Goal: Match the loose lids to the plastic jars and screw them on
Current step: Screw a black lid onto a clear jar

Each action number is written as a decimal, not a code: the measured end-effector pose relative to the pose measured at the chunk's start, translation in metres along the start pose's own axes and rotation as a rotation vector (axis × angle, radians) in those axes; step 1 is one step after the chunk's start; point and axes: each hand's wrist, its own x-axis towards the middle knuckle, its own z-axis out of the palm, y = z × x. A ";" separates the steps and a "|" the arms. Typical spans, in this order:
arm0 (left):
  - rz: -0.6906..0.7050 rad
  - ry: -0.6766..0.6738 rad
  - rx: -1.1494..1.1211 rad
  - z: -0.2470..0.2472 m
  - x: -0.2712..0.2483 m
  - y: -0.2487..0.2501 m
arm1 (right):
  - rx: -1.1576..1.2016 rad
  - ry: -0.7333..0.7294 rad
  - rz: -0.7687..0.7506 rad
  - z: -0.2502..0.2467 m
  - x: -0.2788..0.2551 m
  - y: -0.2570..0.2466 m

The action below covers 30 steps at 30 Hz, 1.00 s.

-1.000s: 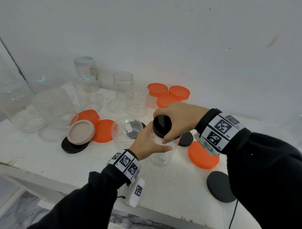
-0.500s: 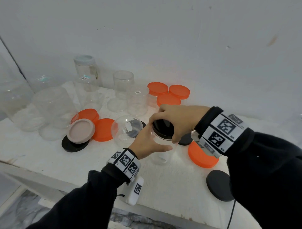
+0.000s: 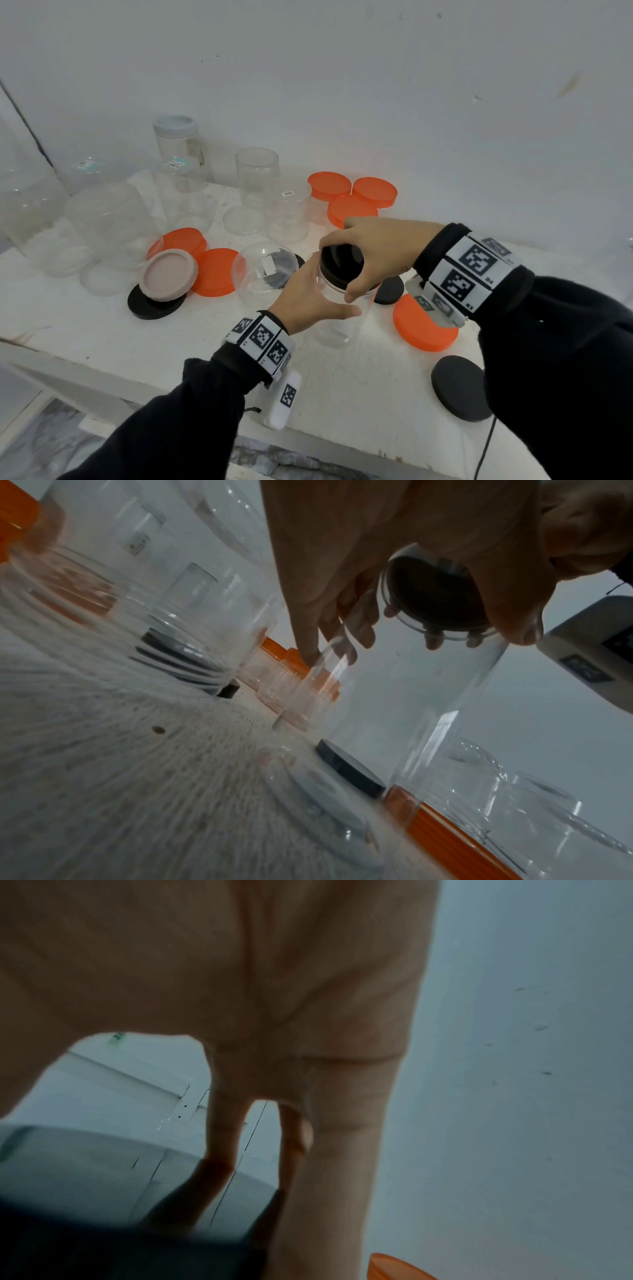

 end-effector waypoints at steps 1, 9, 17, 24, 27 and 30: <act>0.001 -0.001 0.003 0.000 0.000 0.000 | -0.010 -0.019 -0.005 -0.001 0.000 0.000; -0.011 -0.038 0.007 -0.004 0.001 -0.001 | -0.019 -0.056 -0.100 -0.005 -0.002 -0.002; -0.022 -0.023 -0.069 0.001 -0.003 -0.003 | -0.032 0.205 0.029 0.008 0.000 -0.008; -0.014 -0.071 0.028 -0.006 0.000 -0.003 | -0.066 -0.133 -0.047 -0.008 -0.007 -0.005; -0.018 -0.081 0.034 -0.007 0.000 -0.004 | -0.050 -0.045 -0.083 -0.008 -0.005 -0.004; -0.029 -0.074 0.028 -0.004 0.000 -0.004 | -0.068 0.008 -0.091 -0.008 -0.004 -0.003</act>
